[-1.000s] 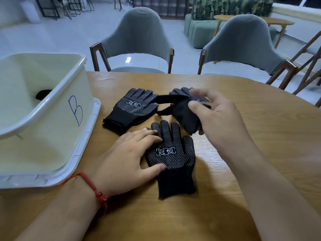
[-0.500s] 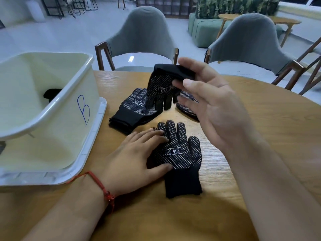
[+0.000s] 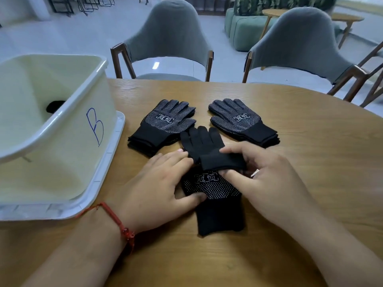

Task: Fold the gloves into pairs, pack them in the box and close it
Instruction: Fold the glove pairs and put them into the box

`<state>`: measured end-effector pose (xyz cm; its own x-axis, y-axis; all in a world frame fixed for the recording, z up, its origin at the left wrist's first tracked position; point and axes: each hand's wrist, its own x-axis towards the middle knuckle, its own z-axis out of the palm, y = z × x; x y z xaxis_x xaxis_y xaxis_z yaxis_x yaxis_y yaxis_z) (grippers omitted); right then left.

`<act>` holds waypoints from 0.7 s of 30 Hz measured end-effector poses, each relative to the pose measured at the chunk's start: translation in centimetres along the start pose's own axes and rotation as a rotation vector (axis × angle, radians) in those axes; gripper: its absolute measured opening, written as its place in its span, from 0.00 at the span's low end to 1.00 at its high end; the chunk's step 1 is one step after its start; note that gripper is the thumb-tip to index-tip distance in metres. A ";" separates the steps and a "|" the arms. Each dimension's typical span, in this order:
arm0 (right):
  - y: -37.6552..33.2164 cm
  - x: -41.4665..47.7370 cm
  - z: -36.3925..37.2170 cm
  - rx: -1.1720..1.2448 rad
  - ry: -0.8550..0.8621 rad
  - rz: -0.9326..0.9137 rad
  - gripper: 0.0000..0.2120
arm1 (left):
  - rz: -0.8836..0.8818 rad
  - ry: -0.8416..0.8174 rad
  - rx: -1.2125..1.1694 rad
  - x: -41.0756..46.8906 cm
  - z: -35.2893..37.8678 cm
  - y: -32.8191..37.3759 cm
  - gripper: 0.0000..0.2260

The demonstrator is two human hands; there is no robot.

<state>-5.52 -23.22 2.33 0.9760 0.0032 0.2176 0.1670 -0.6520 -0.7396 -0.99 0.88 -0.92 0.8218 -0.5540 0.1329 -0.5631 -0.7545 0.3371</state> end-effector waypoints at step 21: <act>0.0 -1.0 1.3 -0.305 -0.072 -0.294 0.18 | 0.013 -0.041 0.010 0.1 -0.2 0.3 0.38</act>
<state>-6.27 -22.25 1.31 0.9020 0.2682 0.3382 0.4014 -0.8095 -0.4285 -1.08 0.67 -0.67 0.8102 -0.5778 0.0985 -0.5749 -0.7505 0.3259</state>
